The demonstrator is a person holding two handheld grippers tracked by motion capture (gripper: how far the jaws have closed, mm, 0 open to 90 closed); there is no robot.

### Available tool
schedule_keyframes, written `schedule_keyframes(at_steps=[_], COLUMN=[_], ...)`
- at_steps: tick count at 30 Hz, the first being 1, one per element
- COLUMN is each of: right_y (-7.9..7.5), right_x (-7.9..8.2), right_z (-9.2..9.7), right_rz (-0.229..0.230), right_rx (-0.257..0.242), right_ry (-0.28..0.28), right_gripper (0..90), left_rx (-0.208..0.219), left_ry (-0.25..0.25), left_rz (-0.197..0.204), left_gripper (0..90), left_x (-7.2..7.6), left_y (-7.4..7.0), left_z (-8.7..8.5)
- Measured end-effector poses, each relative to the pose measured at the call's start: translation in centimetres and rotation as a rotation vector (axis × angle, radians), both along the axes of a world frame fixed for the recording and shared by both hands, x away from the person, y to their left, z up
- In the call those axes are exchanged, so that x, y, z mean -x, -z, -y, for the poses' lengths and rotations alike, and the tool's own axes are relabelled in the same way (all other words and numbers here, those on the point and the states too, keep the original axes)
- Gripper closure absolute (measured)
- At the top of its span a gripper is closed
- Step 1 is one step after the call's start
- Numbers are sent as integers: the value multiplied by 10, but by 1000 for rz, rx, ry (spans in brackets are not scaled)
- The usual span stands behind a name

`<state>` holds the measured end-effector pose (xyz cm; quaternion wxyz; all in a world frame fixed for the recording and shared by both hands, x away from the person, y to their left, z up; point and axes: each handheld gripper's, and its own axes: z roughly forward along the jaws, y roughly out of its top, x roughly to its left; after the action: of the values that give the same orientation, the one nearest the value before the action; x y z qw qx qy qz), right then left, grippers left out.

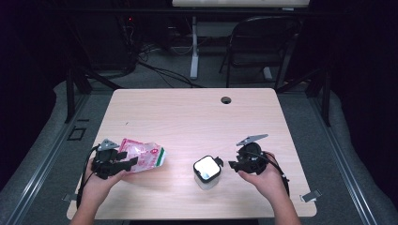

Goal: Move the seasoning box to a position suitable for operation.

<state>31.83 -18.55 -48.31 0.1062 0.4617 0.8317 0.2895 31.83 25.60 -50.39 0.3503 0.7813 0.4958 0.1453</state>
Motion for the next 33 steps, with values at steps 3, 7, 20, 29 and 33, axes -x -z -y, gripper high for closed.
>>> schedule_keyframes(at_steps=[3,7,20,29,33], right_y=[6,8,-5,3,6], right_x=[-1,0,3,-2,-5], right_z=[-2,-4,-19,-24,-25], right_rz=[-10,19,139,154,146], right_rx=[11,-19,-142,-171,-157], right_ry=[-11,-17,-63,-45,-33], right_gripper=[602,638,745,801,835], left_rx=[-5,9,22,21,3], left_ry=[3,-15,8,60,74], left_rz=[-2,-11,13,18,28], left_gripper=[472,488,488,594,642], left_x=[1,3,17,23,26], left_y=[1,4,4,3,1], left_z=[-1,-2,5,16,22])
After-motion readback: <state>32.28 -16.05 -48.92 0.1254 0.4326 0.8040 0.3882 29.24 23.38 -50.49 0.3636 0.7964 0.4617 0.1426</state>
